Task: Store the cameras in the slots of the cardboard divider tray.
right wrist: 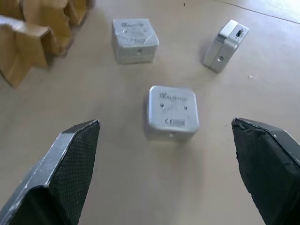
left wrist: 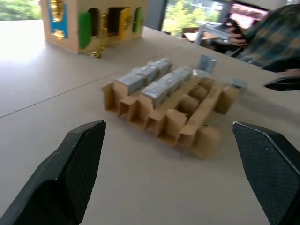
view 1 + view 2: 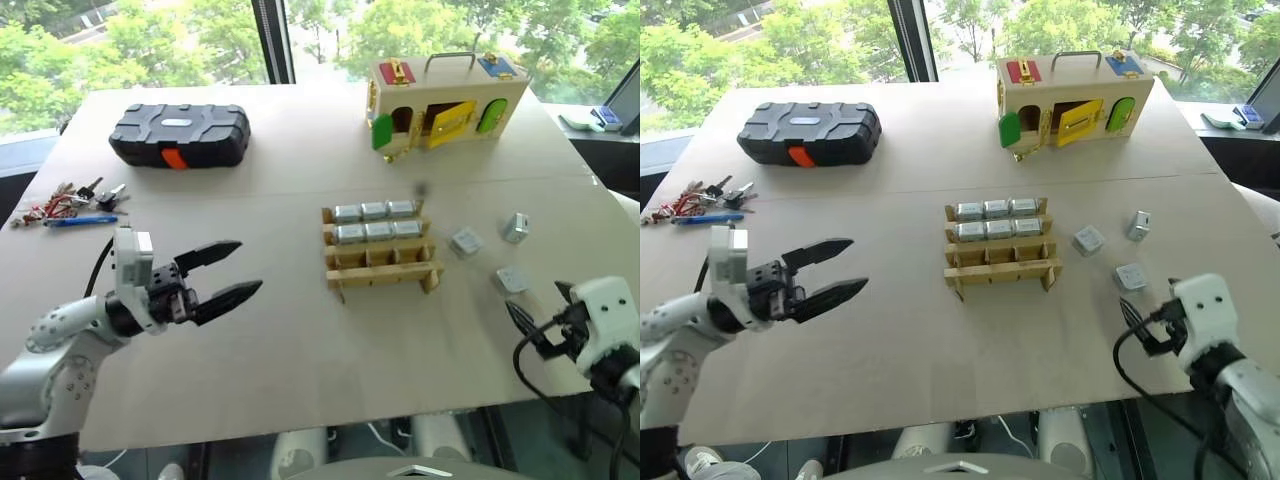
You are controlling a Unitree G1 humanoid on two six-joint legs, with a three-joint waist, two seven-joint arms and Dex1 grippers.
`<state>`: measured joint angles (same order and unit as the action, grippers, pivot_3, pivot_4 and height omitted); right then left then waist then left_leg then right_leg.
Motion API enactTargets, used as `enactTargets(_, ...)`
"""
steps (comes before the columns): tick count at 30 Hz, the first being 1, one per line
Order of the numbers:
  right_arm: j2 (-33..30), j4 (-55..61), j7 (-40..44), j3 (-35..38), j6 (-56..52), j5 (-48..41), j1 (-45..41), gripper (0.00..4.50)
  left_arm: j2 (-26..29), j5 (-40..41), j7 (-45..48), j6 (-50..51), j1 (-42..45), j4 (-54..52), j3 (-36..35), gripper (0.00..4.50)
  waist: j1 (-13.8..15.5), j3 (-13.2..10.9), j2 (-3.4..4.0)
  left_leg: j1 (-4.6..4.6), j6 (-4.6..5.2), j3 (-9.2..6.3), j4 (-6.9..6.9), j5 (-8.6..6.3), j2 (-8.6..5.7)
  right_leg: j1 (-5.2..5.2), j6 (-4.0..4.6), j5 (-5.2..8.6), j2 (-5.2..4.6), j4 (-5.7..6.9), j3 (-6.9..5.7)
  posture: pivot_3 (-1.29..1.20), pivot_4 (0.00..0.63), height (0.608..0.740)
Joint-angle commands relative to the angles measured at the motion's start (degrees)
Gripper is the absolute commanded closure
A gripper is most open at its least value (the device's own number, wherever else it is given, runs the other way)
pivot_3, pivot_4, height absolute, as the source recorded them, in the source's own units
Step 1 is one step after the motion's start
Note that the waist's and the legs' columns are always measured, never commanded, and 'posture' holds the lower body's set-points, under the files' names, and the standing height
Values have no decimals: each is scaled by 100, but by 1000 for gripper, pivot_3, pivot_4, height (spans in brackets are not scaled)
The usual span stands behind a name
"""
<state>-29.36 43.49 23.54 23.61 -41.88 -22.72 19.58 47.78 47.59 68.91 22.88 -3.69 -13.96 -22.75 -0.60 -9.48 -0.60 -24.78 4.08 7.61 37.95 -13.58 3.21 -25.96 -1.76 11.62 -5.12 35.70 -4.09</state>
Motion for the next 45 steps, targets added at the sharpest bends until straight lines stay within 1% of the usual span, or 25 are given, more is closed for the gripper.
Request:
enactTargets(1,-171,-186,-103,172,-670,-306,-375,0,173,88,478,-56,222,-69,-9,17,11,0,0,-1,0,1,0,0,-3,0,8,-5,-1,0,0,0,150,740)
enactTargets(6,-139,-409,-268,59,-1262,-555,-870,0,184,142,599,116,414,-278,140,17,10,0,0,-4,2,6,5,1,-6,6,16,-10,5,0,3,0,150,740)
enactTargets(11,-102,-589,-360,-177,-1460,-568,-1070,0,150,123,610,200,412,-406,179,17,4,0,0,0,3,4,9,2,-3,14,12,-8,21,3,0,0,150,740)
enactTargets(13,-94,-761,-381,-266,-1373,-487,-1112,0,148,142,607,230,413,-450,192,17,1,0,-1,1,3,4,14,1,-3,17,-2,0,21,4,0,0,150,740)
enactTargets(18,-117,-1189,-322,-392,-961,-305,-1170,0,169,178,624,333,449,-548,248,17,6,0,0,0,3,4,23,1,-3,21,-4,1,21,6,-1,0,150,740)
enactTargets(21,-152,-1460,-278,-410,-695,-200,-1244,821,166,199,580,429,524,-590,322,0,1,0,0,1,4,4,24,1,-3,21,-4,1,25,8,-1,0,150,740)
enactTargets(22,-179,-1515,-247,-438,-607,-152,-1240,1232,168,188,542,469,577,-604,372,0,0,0,0,2,4,4,24,1,-3,21,-4,1,30,9,0,0,150,740)
enactTargets(25,-200,-1585,-168,-499,-375,-49,-1195,2695,145,171,371,609,755,-624,474,0,13,0,0,2,4,3,26,2,-3,24,-4,1,35,11,0,0,150,740)
enactTargets(26,-213,-1595,-135,-510,-284,-10,-1161,2806,159,241,353,714,817,-648,518,0,12,0,0,2,4,3,26,2,-3,24,-5,1,35,11,0,0,150,740)
enactTargets(30,-389,-1463,9,-601,269,336,-924,2806,52,482,-188,1201,1310,-730,707,0,31,0,0,2,4,1,29,2,-3,27,-6,1,41,13,1,0,150,740)
enactTargets(32,-408,-1228,14,-499,387,332,-845,2806,10,789,-566,1675,1672,-692,798,0,33,0,-1,3,4,0,34,2,-3,30,-7,2,43,15,1,0,150,740)
enactTargets(34,-586,-903,114,-528,765,562,-749,2806,85,1279,-869,2411,2088,-617,933,0,36,0,0,4,4,0,37,3,-2,30,-8,2,46,20,3,0,150,740)
enactTargets(36,-1005,-389,288,-824,1255,1055,-763,2806,116,2310,-1389,3590,2712,-295,1129,0,31,-1,1,5,5,1,40,3,-2,31,-10,2,48,24,7,0,150,740)
enactTargets(37,-1171,-130,371,-990,1366,1168,-905,2806,63,2767,-1659,4035,2991,-141,1224,0,16,-1,-2,7,12,2,43,8,-2,32,-11,2,49,27,10,0,150,740)
enactTargets(38,-1329,103,432,-1197,1375,1235,-1167,2806,-29,3061,-1929,4380,3249,-29,1360,0,-4,1,-5,8,24,1,47,15,1,33,-12,2,53,27,11,0,150,740)
enactTargets(41,-1616,383,605,-1874,1437,1490,-2016,2806,-320,2881,-2499,4713,3630,-34,1746,0,-43,2,-8,22,26,0,48,16,2,38,-13,1,65,28,25,0,150,740)
enactTargets(44,-1642,303,883,-2666,1662,1740,-2859,2806,-867,2978,-3106,4884,4029,331,1858,0,-1,0,-17,23,21,-12,47,23,-2,39,-19,-3,79,30,28,0,150,740)
enactTargets(45,-1593,250,958,-2844,1730,1768,-3050,2806,-1043,3056,-3310,4948,4164,493,1843,0,24,-3,-21,15,3,-14,47,35,-4,35,-24,-6,84,29,27,0,150,740)
